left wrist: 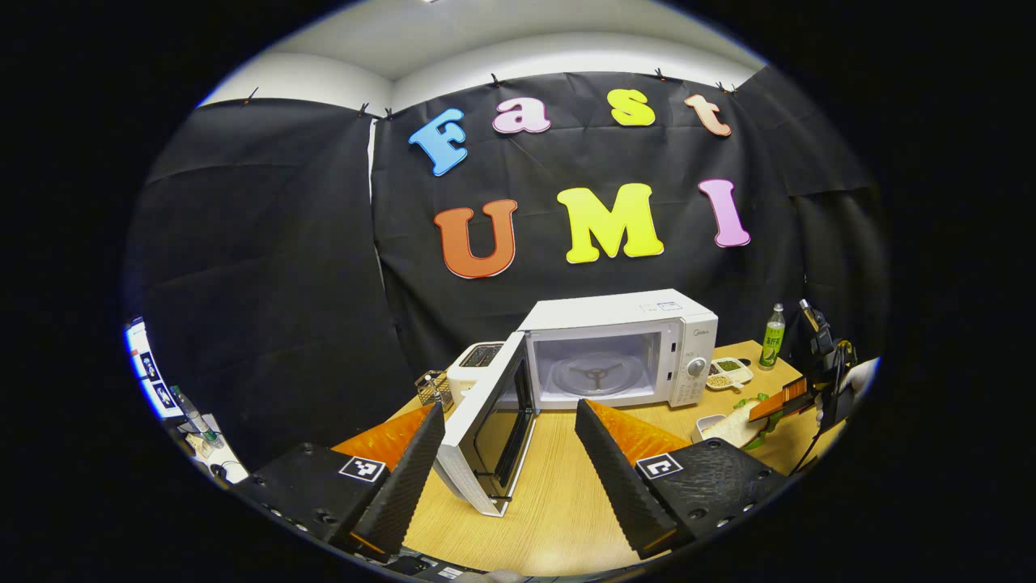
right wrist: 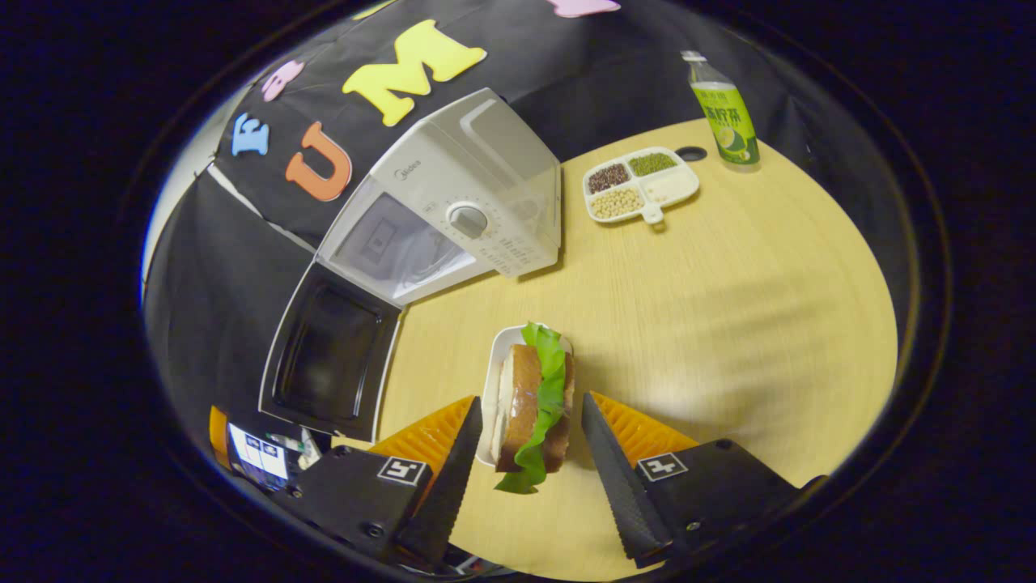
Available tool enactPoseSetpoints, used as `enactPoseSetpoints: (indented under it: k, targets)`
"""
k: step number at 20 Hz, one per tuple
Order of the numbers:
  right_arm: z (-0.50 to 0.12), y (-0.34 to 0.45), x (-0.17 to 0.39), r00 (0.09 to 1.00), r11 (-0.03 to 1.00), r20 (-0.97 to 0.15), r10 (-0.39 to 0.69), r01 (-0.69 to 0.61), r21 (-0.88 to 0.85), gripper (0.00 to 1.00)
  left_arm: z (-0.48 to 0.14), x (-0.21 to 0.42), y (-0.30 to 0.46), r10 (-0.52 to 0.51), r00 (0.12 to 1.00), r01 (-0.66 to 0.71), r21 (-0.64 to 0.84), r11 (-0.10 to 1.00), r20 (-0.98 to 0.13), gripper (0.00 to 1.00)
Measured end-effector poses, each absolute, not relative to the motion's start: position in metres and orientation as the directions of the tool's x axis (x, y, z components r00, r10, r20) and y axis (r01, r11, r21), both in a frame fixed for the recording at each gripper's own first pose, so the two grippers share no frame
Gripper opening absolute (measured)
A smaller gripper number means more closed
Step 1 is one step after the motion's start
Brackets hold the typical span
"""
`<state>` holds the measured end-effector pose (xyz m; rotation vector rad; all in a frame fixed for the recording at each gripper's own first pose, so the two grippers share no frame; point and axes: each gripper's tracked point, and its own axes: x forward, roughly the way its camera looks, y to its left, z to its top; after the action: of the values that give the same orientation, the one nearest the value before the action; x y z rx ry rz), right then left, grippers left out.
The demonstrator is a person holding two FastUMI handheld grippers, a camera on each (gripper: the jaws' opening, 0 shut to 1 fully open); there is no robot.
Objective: Open the microwave oven with the left hand, put the food in, and close the microwave oven.
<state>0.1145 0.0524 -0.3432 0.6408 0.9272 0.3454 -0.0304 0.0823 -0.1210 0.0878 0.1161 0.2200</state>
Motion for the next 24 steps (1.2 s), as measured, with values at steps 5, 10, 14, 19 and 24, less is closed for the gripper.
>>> enactPoseSetpoints:
  k: [5, 10, 14, 19, 24]
  targets:
    - [-0.340, 0.053, 0.118, 0.531, 0.712, -0.617, 0.580, 0.036, 0.701, 0.41, -0.118, -0.037, 0.071, 0.253, 0.962, -0.242, 0.105, 0.965, -0.107, 0.96]
    - [-0.340, 0.054, 0.117, 0.514, 0.723, -0.624, 0.589, 0.010, 0.691, 0.32, -0.120, -0.052, 0.066, 0.290, 0.951, -0.280, 0.103, 0.955, -0.108, 0.96]
    - [-0.312, 0.059, 0.114, 0.545, 0.736, -0.604, 0.581, -0.035, 0.676, 0.38, -0.121, -0.060, 0.067, 0.276, 0.955, -0.267, 0.096, 0.959, -0.111, 0.96]
    - [-0.257, 0.086, 0.118, 0.620, 0.698, -0.519, 0.589, -0.067, 0.713, 0.38, -0.116, -0.057, 0.084, 0.229, 0.969, -0.220, 0.103, 0.970, -0.095, 0.96]
    - [-0.225, 0.140, 0.143, 0.719, 0.641, -0.417, 0.556, -0.052, 0.766, 0.38, -0.115, -0.058, 0.117, 0.207, 0.974, -0.198, 0.099, 0.975, -0.090, 0.96]
